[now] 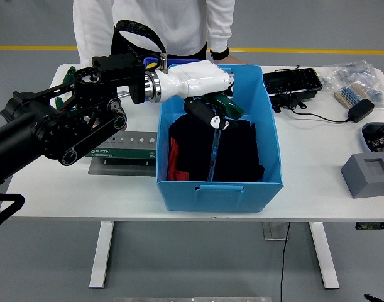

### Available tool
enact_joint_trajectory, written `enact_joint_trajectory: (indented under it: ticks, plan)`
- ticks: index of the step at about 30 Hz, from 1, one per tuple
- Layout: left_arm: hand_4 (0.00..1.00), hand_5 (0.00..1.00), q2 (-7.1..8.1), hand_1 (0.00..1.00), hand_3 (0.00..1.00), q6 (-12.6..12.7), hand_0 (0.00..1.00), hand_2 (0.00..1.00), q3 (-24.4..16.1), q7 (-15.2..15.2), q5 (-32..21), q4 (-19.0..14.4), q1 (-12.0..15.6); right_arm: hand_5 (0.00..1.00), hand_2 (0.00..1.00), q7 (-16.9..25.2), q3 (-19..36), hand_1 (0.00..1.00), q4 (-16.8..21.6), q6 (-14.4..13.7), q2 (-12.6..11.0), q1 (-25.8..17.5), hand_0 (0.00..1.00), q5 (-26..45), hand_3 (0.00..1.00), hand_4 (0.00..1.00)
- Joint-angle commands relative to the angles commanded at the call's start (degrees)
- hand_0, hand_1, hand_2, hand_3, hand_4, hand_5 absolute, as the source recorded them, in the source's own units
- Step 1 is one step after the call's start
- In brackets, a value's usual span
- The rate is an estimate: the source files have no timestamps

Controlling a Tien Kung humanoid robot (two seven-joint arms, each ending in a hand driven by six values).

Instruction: Lift tool from toolbox,place it in box,lift tool from toolbox,place it in box

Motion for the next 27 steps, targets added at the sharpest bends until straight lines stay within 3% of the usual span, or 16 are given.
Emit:
enact_joint_trajectory:
  ticks: [8,9,14,15,20,21,26,27]
  plan:
    - [0.677,0.458,-2.87,0.002,0.059,-0.91,0.178,0.026,3.9,-1.55,0.97,4.18,-1.09,0.653,0.668,-0.06,-0.01,0.597,0.09,0.04,-0.15,0.49,0.619,-0.25,0.541,0.778]
    - [0.695,0.492,-3.03,0.114,0.239,-1.04,0.22,0.172,4.07,-1.56,0.97,4.45,-1.2,0.654,0.668,-0.06,-0.01,0.597,0.09,0.05,-0.17,0.53,0.619,-0.28,0.541,0.779]
    - [0.695,0.492,-4.19,0.114,0.239,-1.53,0.22,0.172,4.44,-2.01,-0.02,6.71,-1.85,0.654,0.668,-0.05,-0.11,0.597,0.11,0.02,-0.35,0.87,0.619,-0.12,0.541,0.779]
    - [0.743,0.54,-4.42,0.23,0.454,-1.57,0.263,0.348,4.42,-2.07,-0.25,7.09,-2.0,0.657,0.668,-0.05,-0.13,0.596,0.12,0.03,-0.38,0.94,0.619,-0.13,0.541,0.78]
    - [0.743,0.54,-5.08,0.23,0.454,-2.45,0.263,0.348,4.4,-1.38,0.59,7.61,-2.61,0.657,0.668,-0.2,0.55,0.596,0.13,0.04,-0.42,1.31,0.619,-1.27,0.541,0.78]
    - [0.825,0.623,-5.13,0.327,0.53,-2.64,0.287,0.47,4.42,-1.28,0.84,7.66,-2.65,0.659,0.668,-0.22,0.58,0.596,0.14,0.06,-0.44,1.37,0.618,-1.37,0.541,0.78]
    - [0.825,0.623,-5.45,0.327,0.53,-2.61,0.287,0.47,4.61,-1.52,1.36,8.43,-2.82,0.659,0.668,-0.37,0.75,0.596,0.18,0.11,-0.56,1.59,0.618,-1.63,0.541,0.78]
    - [0.843,0.645,-5.55,0.4,0.574,-2.52,0.306,0.529,4.59,-1.6,1.41,8.6,-2.88,0.659,0.668,-0.42,0.8,0.596,0.19,0.13,-0.56,1.61,0.619,-1.74,0.541,0.78]
